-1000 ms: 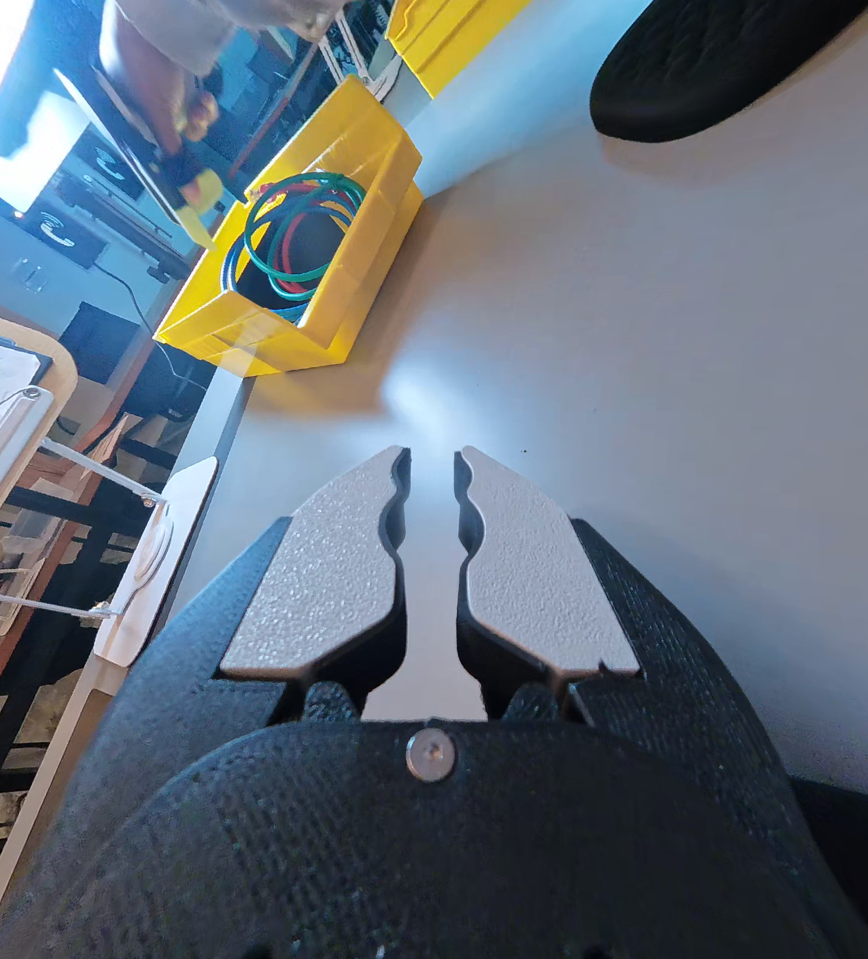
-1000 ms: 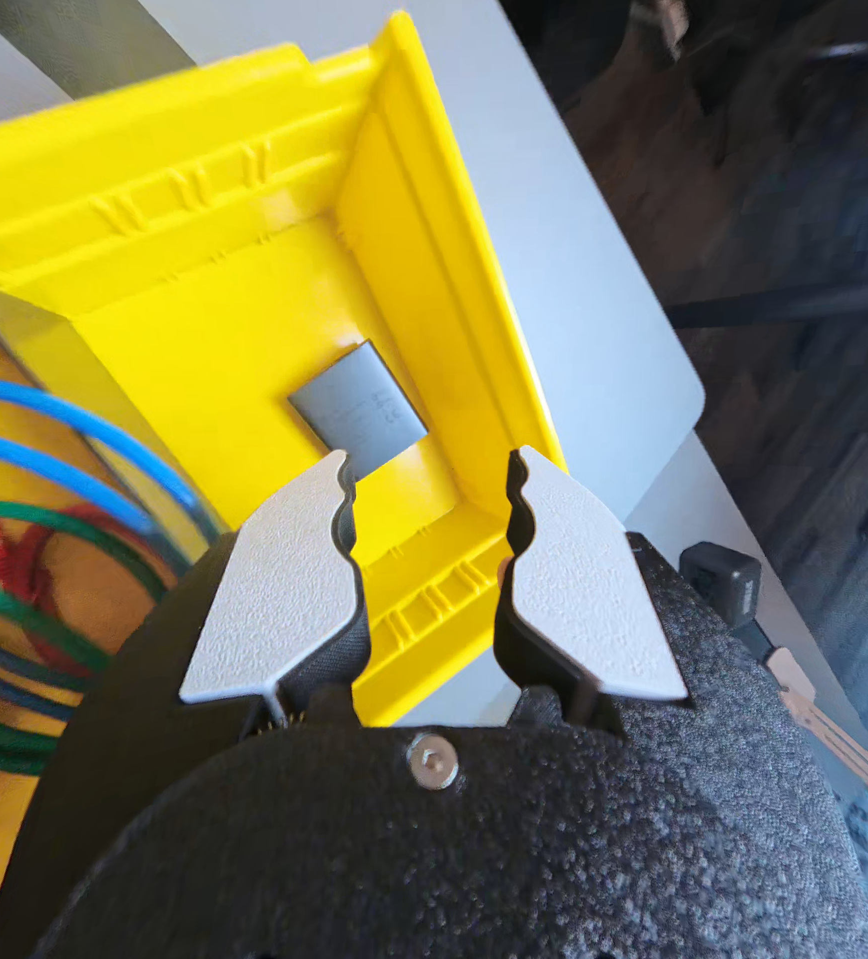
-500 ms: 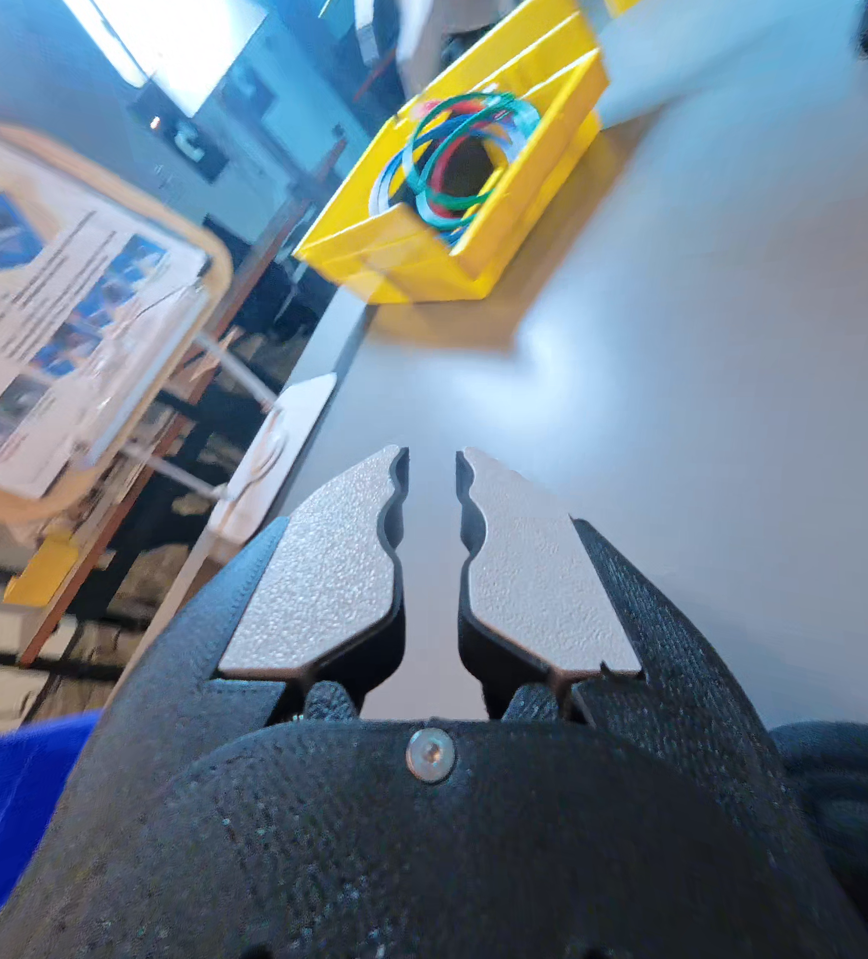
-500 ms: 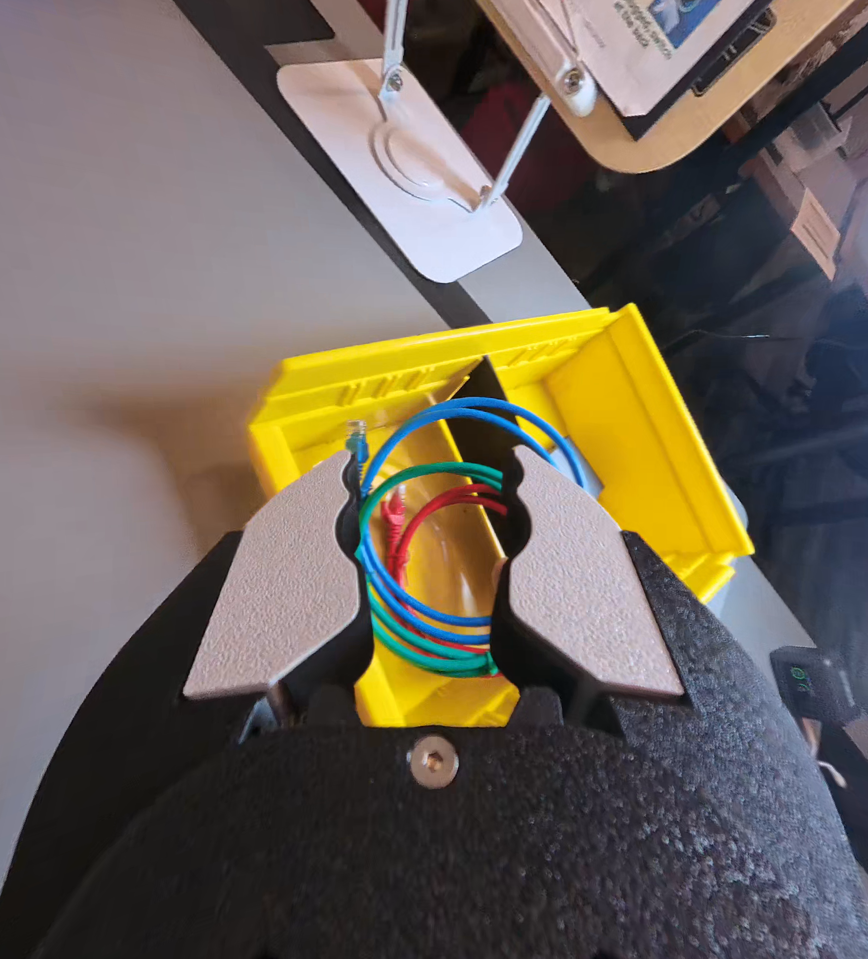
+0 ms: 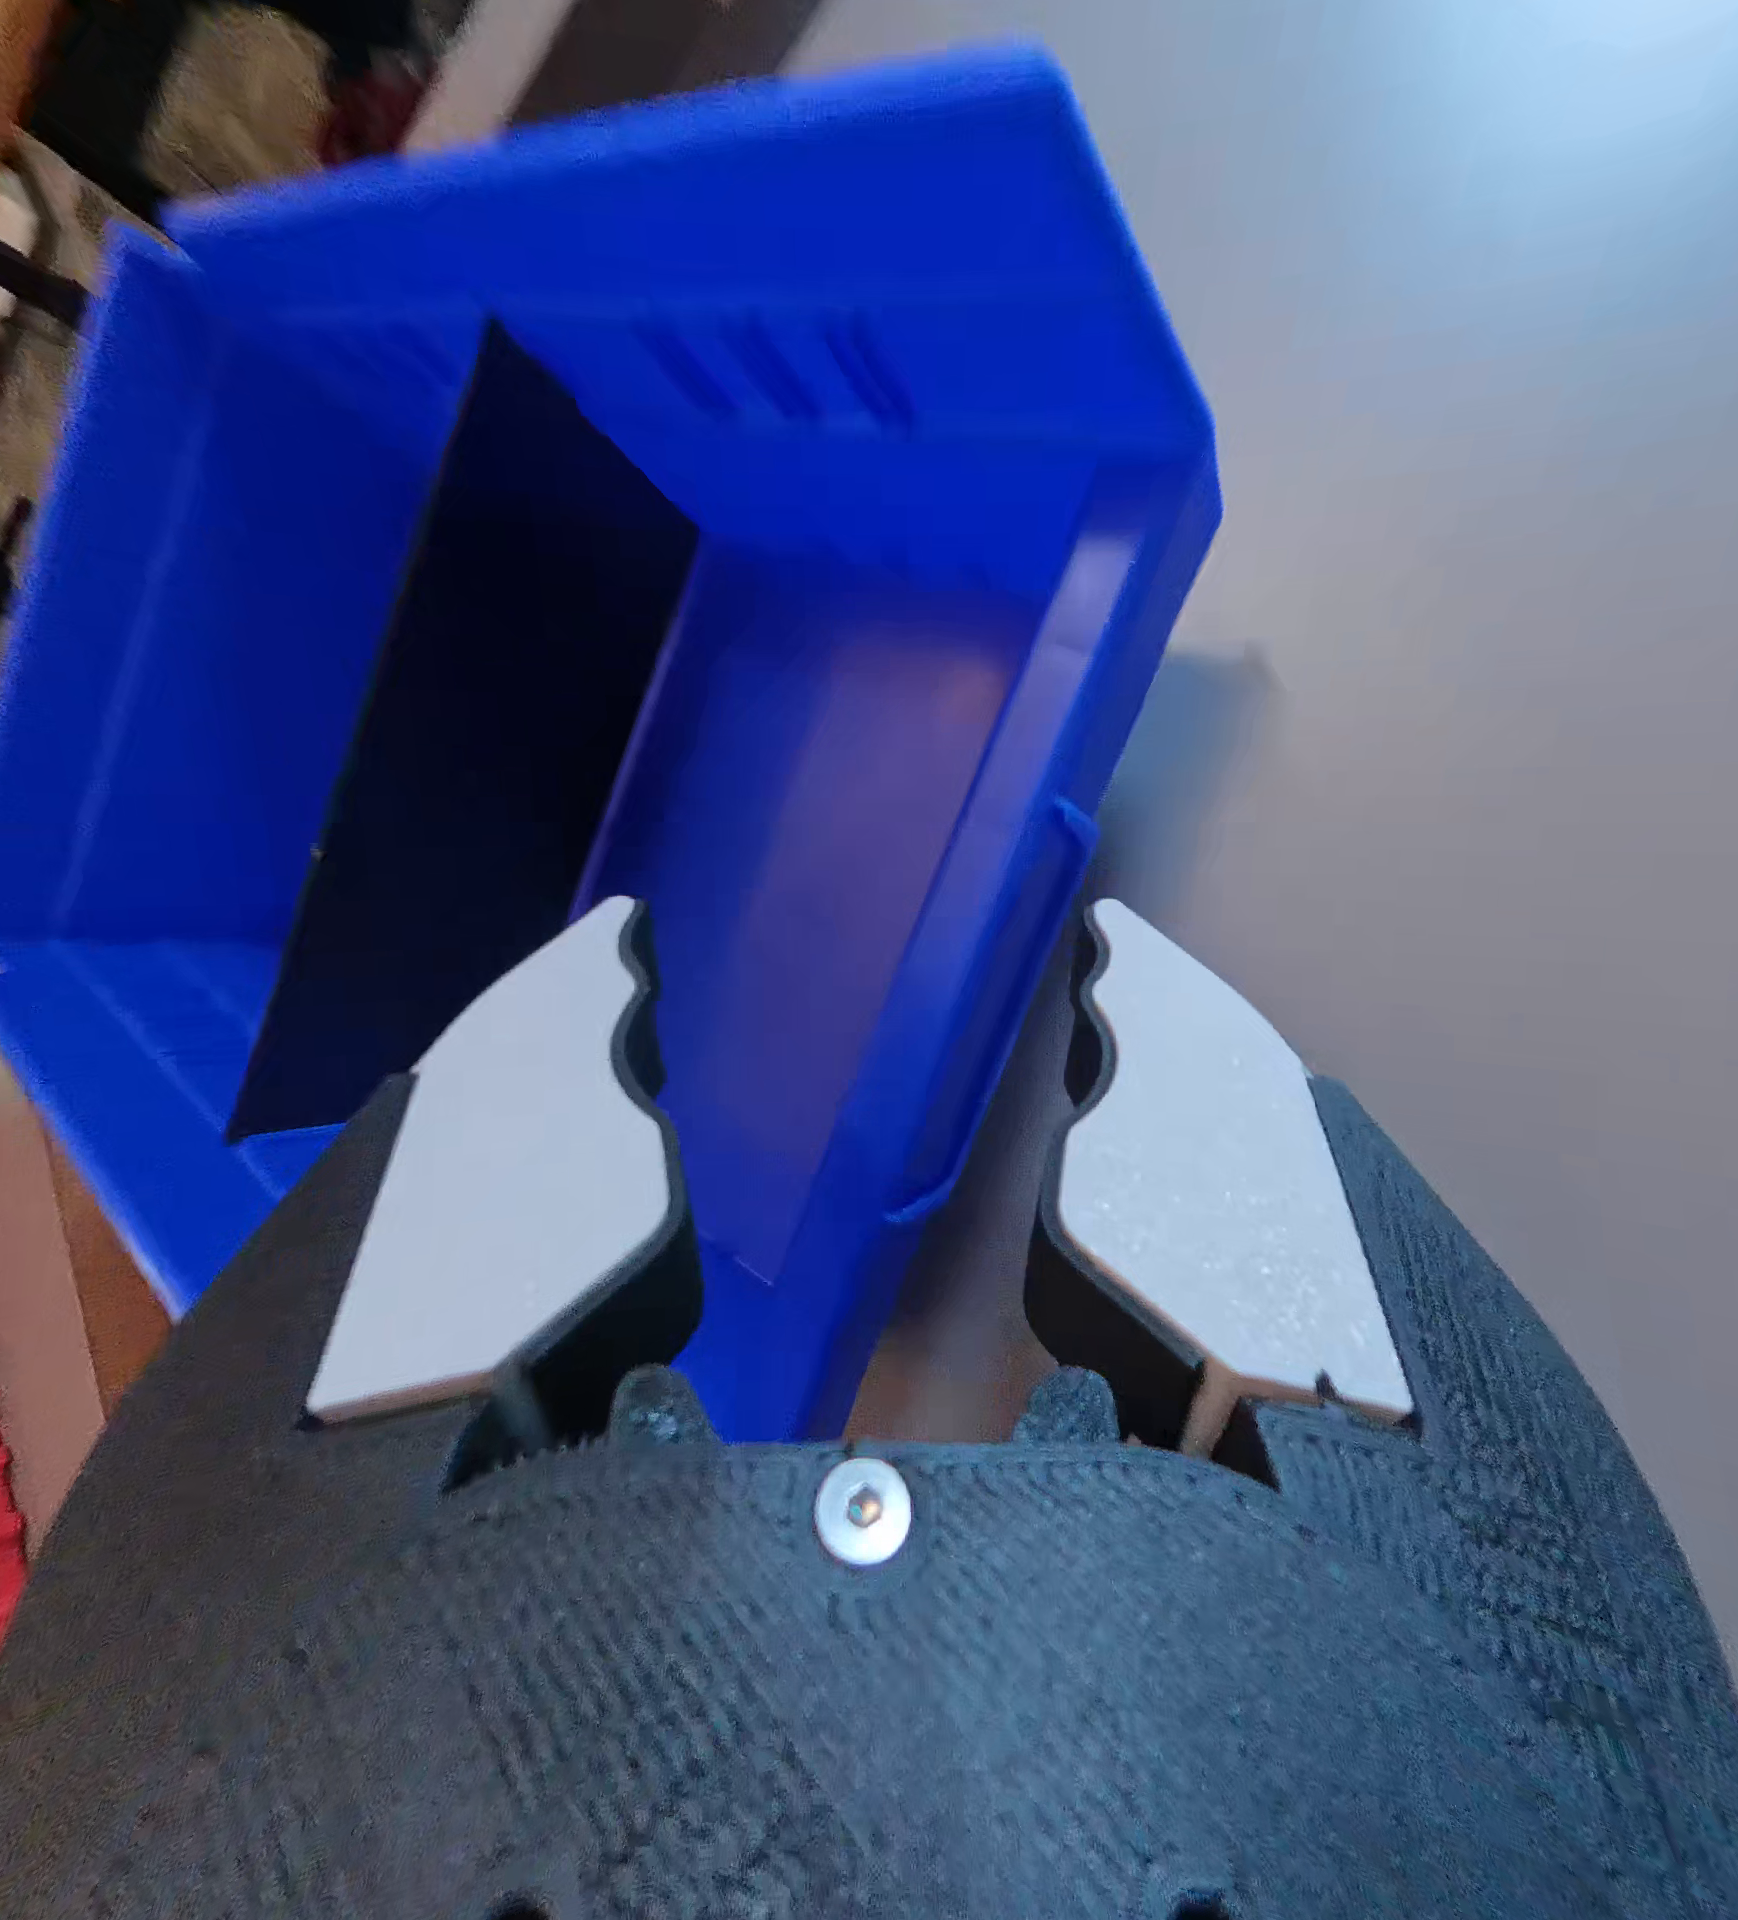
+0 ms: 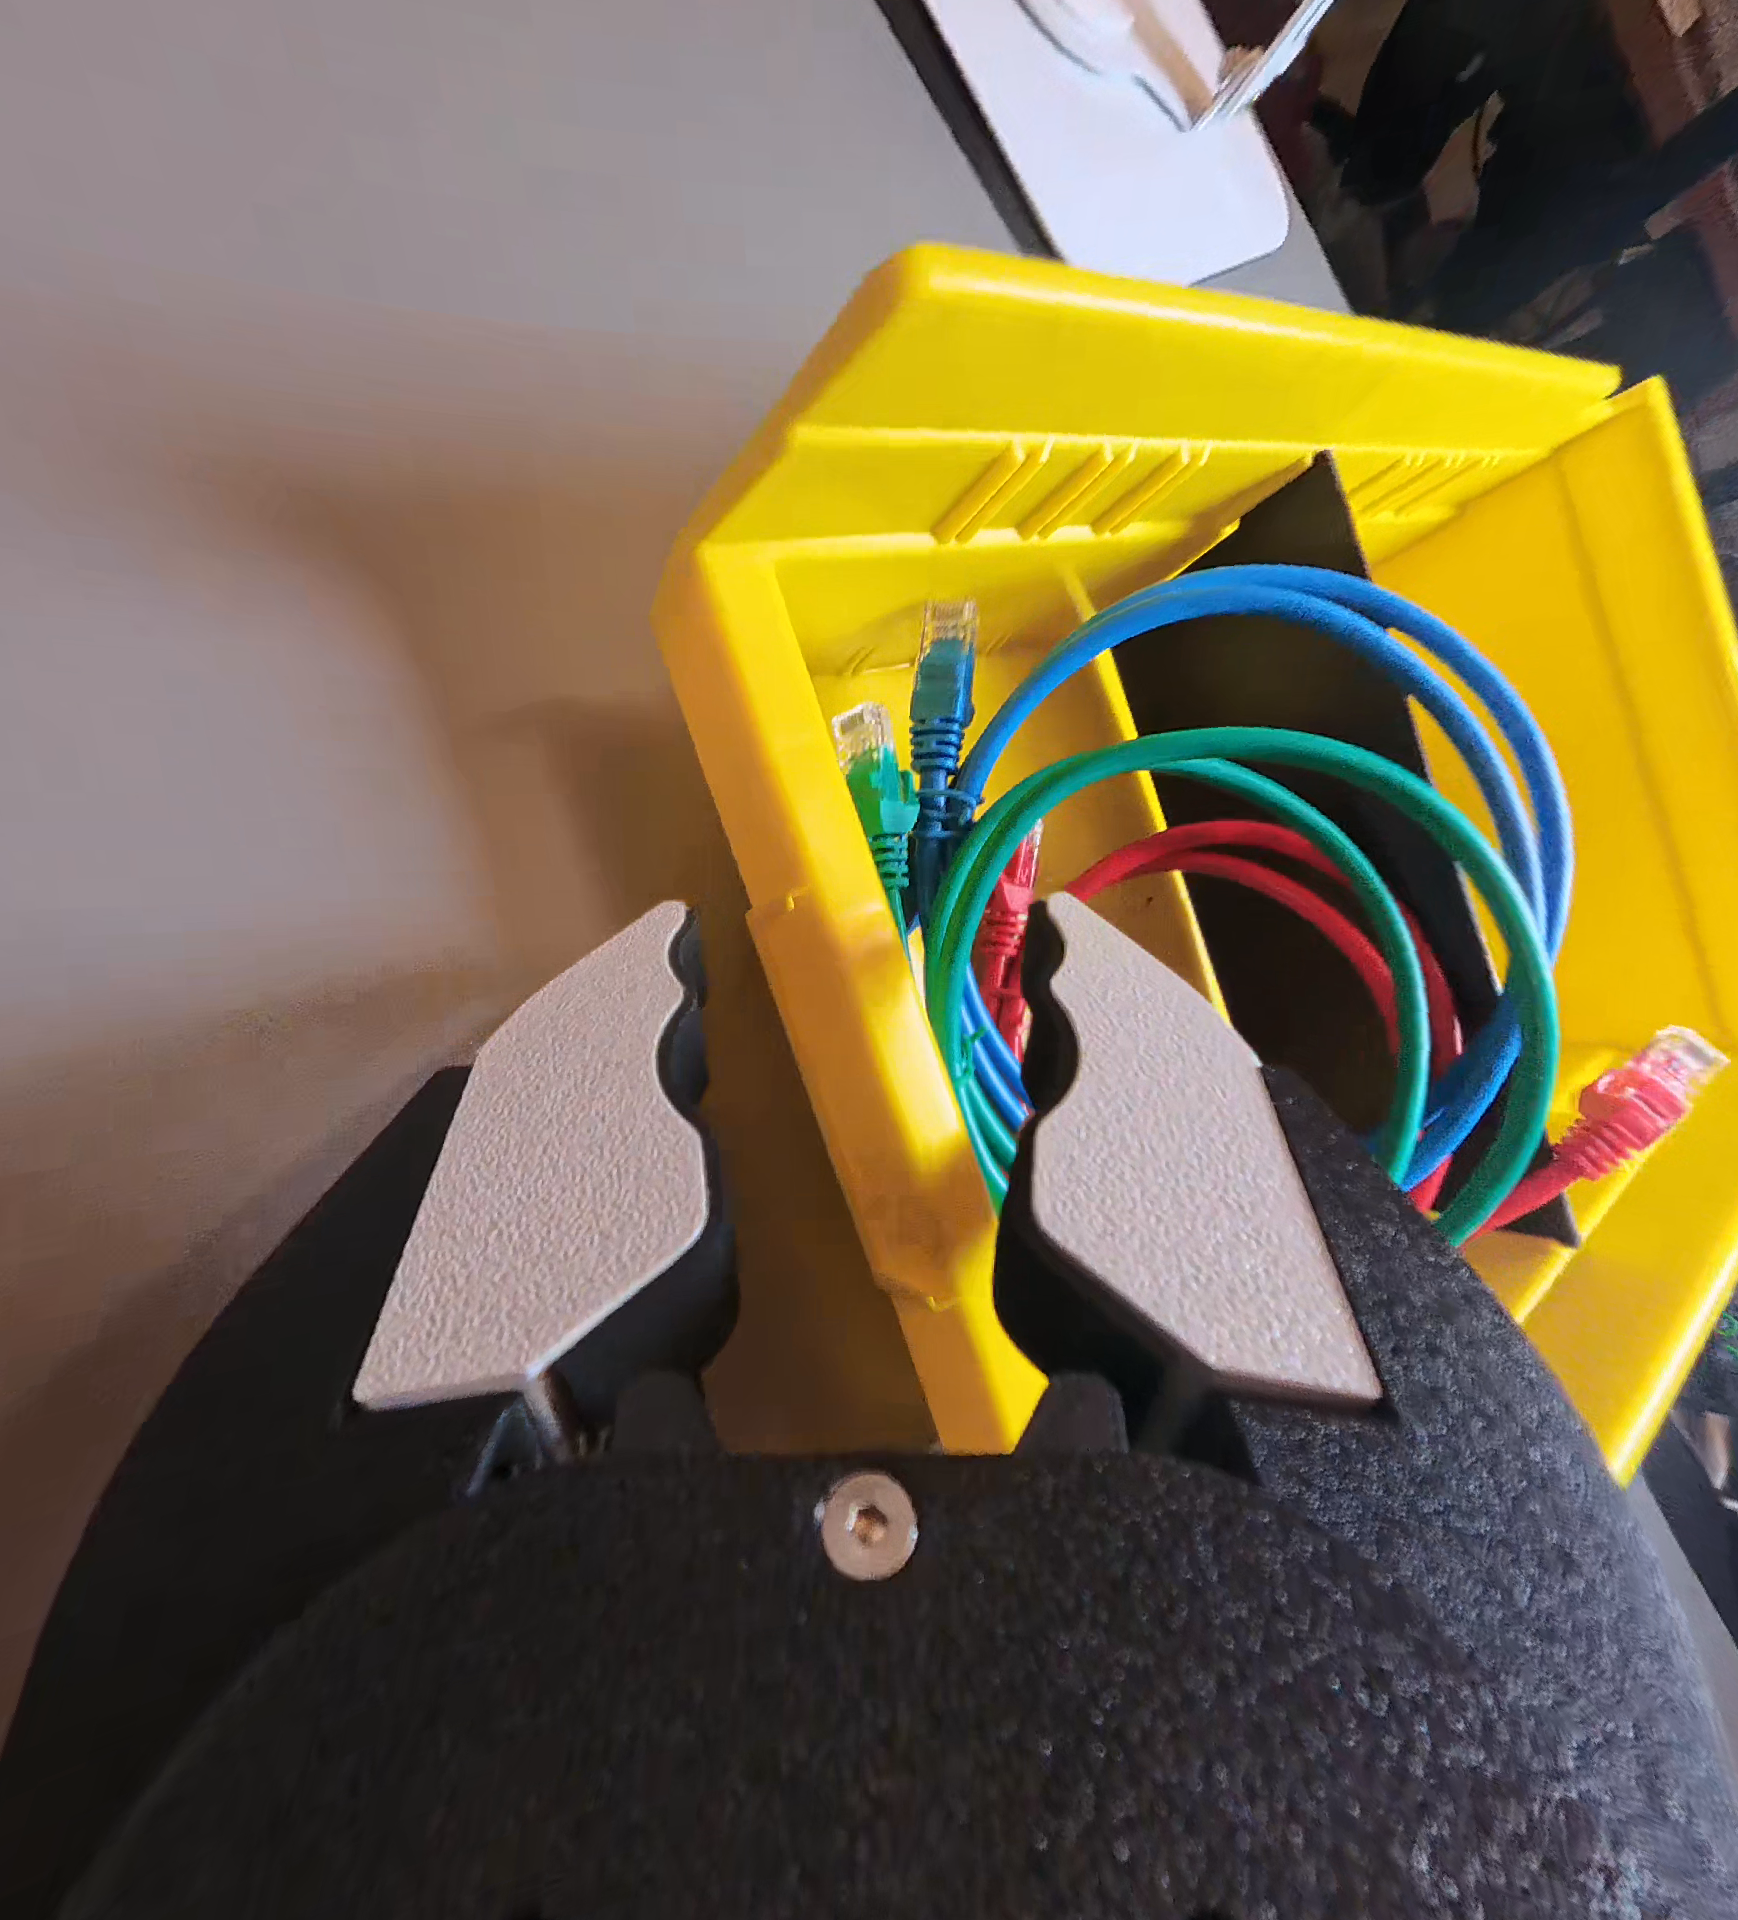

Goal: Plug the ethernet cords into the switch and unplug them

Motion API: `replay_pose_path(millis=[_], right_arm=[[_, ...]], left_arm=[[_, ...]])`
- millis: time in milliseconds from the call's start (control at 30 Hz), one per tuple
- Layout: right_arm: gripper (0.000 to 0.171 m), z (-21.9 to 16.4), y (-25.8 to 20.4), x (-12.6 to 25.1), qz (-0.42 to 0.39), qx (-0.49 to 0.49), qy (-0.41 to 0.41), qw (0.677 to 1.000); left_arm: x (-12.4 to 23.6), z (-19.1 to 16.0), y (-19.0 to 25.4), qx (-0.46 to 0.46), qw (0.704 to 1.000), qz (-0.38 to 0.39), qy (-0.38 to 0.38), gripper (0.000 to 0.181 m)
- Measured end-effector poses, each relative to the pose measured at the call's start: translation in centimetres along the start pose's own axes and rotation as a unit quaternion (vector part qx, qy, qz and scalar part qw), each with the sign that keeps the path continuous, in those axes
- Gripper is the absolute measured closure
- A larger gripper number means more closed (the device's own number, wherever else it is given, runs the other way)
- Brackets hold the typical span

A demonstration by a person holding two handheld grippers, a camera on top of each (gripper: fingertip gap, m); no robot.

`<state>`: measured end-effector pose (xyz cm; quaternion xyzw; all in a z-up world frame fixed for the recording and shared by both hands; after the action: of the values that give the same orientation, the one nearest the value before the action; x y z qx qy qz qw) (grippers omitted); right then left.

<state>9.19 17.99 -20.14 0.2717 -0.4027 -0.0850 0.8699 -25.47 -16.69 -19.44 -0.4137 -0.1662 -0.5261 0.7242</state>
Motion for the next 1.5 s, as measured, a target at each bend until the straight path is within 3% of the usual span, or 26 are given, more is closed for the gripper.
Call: replay_pose_path(millis=[33,133,267,333,500,600,700,967,1333,1433,1500], right_arm=[[0.111,-0.3,-0.1,-0.1,0.0,0.005,-0.008,1.0],[0.111,-1.0,0.1,-0.4,-0.01,0.008,-0.021,1.0],[0.111,-1.8,0.1,-0.8,-0.013,0.015,-0.042,0.999],[0.111,-2.1,0.1,-1.0,-0.021,0.027,-0.055,0.998],[0.127,-2.9,0.1,-2.1,-0.06,0.1,-0.081,0.99],[0.136,-2.6,-0.3,-2.4,-0.068,0.172,-0.067,0.98],[0.14,-2.2,-1.0,-1.9,-0.044,0.184,-0.056,0.98],[0.141,-0.6,-4.7,-0.1,-0.005,0.268,-0.018,0.963],[0.139,5.4,-12.1,1.2,0.02,0.339,0.062,0.938],[0.134,7.0,-13.5,2.1,0.024,0.34,0.1,0.935],[0.13,8.1,-13.3,3.8,0.056,0.281,0.14,0.948]], left_arm=[[-0.6,-0.6,0.1,-0.005,1.0,-0.004,-0.017,0.104],[-2.3,-2.2,0.5,-0.025,0.997,-0.017,-0.066,0.112],[-3.3,-2.1,0.8,-0.045,0.998,-0.026,-0.047,0.14],[-3.6,-1.8,1.0,-0.075,0.996,-0.018,-0.036,0.145],[-3.6,-1.2,1.9,-0.108,0.993,-0.008,-0.037,0.146],[-3.4,-0.4,3.5,-0.135,0.99,-0.033,-0.014,0.146],[-3.1,1.0,5.8,-0.171,0.983,-0.061,0.02,0.146],[-3.1,5.0,11.7,-0.25,0.957,-0.087,0.119,0.145],[-3.8,7.6,14.3,-0.289,0.941,-0.013,0.174,0.141],[-3.3,8.0,14.5,-0.267,0.943,-0.025,0.197,0.14],[-2.3,8.6,14.9,-0.211,0.95,-0.07,0.22,0.134]])
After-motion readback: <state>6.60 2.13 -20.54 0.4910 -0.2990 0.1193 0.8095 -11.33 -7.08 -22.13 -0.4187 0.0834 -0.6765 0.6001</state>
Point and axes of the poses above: each gripper's, where its closed fingertips meet, x back along the fingers, z out of its top, y = z × x across the jaws, the point moved 4 cm from there along x, back along the fingers, and after that the axes turned 6 degrees about x, right-handed, at the moved point
